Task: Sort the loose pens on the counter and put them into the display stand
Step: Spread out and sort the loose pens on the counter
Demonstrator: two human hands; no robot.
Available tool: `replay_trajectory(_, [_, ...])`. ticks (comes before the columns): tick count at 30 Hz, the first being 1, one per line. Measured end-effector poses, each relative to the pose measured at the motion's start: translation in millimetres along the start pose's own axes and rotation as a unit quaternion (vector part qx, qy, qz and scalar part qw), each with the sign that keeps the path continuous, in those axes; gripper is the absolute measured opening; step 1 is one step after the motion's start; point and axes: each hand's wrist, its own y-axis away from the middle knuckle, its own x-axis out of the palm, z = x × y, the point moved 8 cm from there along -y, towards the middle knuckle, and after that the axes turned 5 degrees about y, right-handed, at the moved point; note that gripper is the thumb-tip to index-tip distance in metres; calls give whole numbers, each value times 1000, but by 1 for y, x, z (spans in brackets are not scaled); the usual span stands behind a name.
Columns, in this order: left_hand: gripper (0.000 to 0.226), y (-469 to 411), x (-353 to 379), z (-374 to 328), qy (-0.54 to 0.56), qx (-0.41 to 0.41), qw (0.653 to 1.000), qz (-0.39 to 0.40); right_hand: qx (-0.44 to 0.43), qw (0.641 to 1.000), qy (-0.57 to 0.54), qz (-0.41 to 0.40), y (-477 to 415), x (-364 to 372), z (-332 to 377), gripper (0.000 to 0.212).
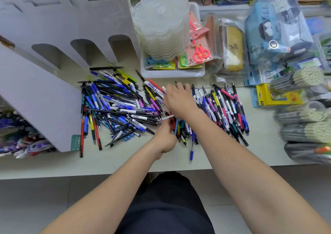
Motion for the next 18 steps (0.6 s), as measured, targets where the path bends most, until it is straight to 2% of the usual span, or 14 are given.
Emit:
replay_trajectory(2, [75, -1, 4, -4, -16, 10, 1000, 1, 15, 996, -53, -73, 18, -17, -11, 26])
replay_trajectory(4, [79, -4, 10, -3, -32, 5, 999, 13, 54, 989, -100, -97, 37, -26, -24, 39])
replay_trajectory(6, [82, -5, 17, -4, -33, -2, 999, 26, 113, 962, -228, -100, 55, -25, -42, 24])
replay_trajectory(8, [70, -6, 19, -9, -57, 17, 998, 3, 170, 906, -374, -106, 69, -24, -57, 7])
replay_trajectory(11, [33, -7, 15, -26, -184, 83, 977, -74, 260, 819, -493, -135, 86, -20, -81, 9])
replay_trajectory(13, [22, -7, 18, -33, -257, 104, 957, -88, 299, 772, -538, -160, 95, -24, -90, 17])
replay_trajectory(15, [25, -5, 21, -37, -294, 114, 944, -96, 320, 729, -570, -205, 103, -37, -99, 27])
replay_trajectory(18, [46, 0, 21, -47, -306, 138, 932, -136, 355, 668, -587, -287, 117, -54, -119, 20])
